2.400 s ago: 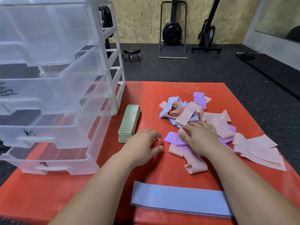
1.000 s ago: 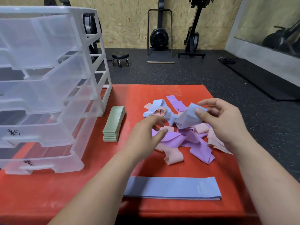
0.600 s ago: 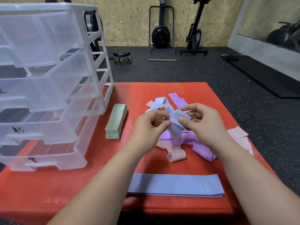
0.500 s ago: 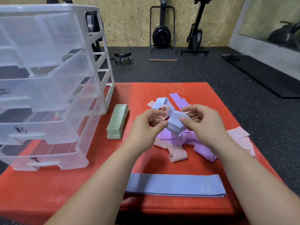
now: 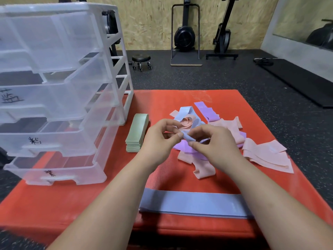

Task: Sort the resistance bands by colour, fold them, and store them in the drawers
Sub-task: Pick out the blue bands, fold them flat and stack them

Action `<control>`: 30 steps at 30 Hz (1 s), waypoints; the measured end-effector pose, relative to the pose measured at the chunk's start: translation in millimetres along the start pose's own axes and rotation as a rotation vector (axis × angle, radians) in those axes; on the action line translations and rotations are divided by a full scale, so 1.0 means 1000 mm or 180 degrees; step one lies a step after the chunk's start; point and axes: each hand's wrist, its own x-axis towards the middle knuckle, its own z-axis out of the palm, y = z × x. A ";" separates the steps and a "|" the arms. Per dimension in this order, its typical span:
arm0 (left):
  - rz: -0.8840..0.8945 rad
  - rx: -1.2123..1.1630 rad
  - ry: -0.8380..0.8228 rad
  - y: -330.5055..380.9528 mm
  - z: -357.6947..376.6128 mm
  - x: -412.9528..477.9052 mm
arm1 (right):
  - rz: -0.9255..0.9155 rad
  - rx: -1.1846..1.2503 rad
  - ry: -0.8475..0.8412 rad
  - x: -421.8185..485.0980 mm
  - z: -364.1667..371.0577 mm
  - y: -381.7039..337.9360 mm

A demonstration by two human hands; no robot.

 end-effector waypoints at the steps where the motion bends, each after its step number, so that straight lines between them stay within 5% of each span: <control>1: -0.0073 -0.0075 0.0083 0.001 0.000 0.000 | -0.0057 0.0078 0.0164 0.000 0.003 -0.004; 4: -0.0502 -0.0481 0.0172 0.008 0.003 -0.002 | -0.0186 0.0204 0.0305 -0.001 0.008 -0.012; 7: -0.0819 -0.0812 0.0049 0.009 0.005 -0.003 | -0.0194 0.0190 -0.0202 -0.003 0.013 -0.012; 11: -0.0690 -0.0390 0.0094 -0.001 -0.007 0.001 | 0.0001 0.0835 -0.0132 0.001 0.010 -0.010; 15: -0.0616 -0.0058 0.0050 -0.005 -0.017 0.003 | 0.0152 0.0424 0.0502 0.009 0.001 0.001; 19: -0.0478 0.0059 0.0183 -0.003 -0.022 0.003 | 0.0186 0.0074 0.0570 0.012 -0.008 0.004; 30: 0.0282 0.0283 -0.0262 0.013 -0.016 -0.006 | -0.0539 -0.0417 -0.0436 0.005 0.004 -0.012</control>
